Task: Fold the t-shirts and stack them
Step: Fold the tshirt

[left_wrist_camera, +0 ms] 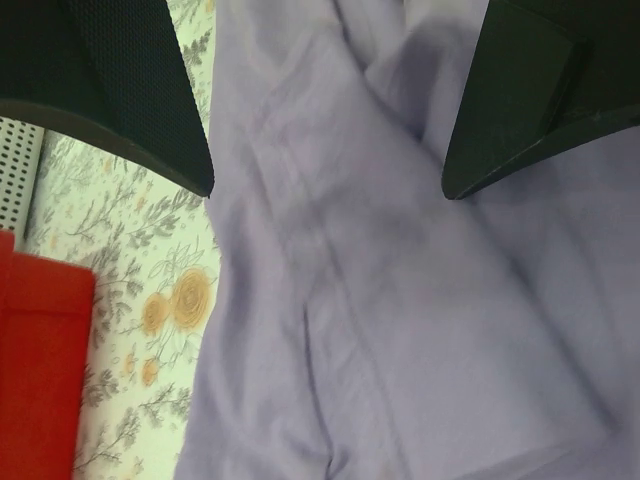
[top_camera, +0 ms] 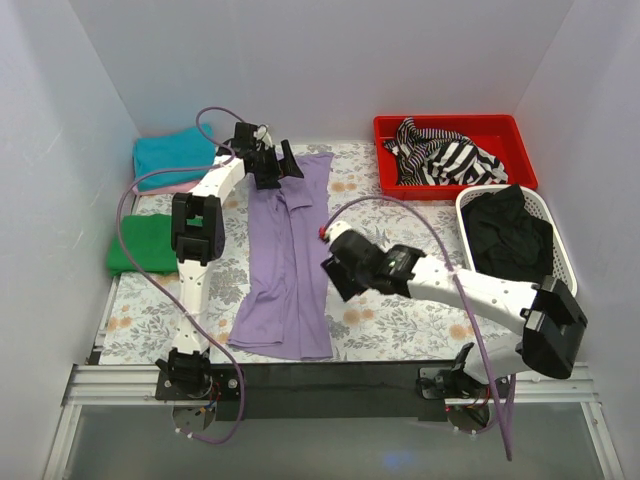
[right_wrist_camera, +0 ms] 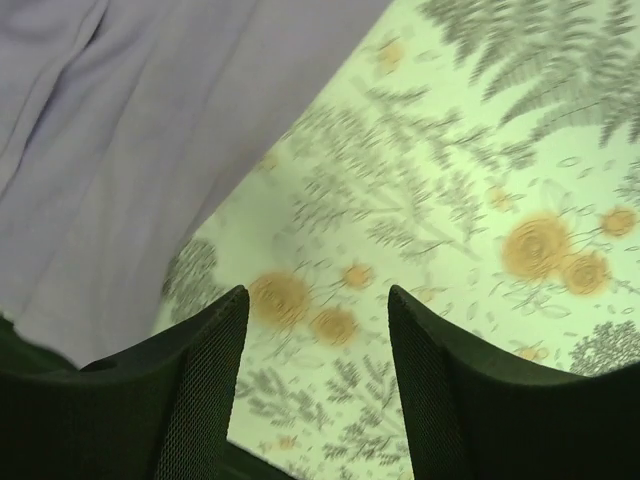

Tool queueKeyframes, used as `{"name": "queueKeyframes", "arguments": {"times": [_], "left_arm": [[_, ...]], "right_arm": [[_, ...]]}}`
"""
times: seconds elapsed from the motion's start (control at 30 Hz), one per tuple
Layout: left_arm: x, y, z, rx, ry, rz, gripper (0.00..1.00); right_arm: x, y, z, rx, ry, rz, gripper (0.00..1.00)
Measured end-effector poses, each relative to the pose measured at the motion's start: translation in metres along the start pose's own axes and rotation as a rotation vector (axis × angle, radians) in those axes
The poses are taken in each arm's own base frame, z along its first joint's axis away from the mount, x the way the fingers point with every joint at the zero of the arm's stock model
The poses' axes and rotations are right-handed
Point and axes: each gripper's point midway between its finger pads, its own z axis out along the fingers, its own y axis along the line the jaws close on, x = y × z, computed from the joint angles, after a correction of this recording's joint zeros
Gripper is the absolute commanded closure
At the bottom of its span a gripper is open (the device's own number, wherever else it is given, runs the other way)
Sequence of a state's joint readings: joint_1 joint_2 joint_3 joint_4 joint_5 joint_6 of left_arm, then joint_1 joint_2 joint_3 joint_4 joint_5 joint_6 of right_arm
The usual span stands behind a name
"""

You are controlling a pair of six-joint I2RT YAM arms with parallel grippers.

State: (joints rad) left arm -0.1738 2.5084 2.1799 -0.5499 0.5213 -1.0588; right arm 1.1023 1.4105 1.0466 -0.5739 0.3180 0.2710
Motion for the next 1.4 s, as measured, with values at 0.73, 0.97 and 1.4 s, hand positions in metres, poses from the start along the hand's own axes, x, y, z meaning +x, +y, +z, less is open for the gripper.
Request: {"name": "queueKeyframes", "arguments": {"times": [0.73, 0.97, 1.4], "left_arm": [[0.114, -0.007, -0.136, -0.155, -0.021, -0.177, 0.02], [0.181, -0.024, -0.183, -0.130, 0.004, -0.261, 0.02], [0.183, -0.046, -0.172, 0.002, 0.041, -0.288, 0.02]], "right_arm": [[-0.126, -0.019, 0.093, -0.462, -0.160, 0.190, 0.43], [-0.081, 0.018, 0.085, -0.633, -0.095, 0.176, 0.43], [-0.045, 0.031, 0.090, -0.703, -0.008, 0.229, 0.43]]}}
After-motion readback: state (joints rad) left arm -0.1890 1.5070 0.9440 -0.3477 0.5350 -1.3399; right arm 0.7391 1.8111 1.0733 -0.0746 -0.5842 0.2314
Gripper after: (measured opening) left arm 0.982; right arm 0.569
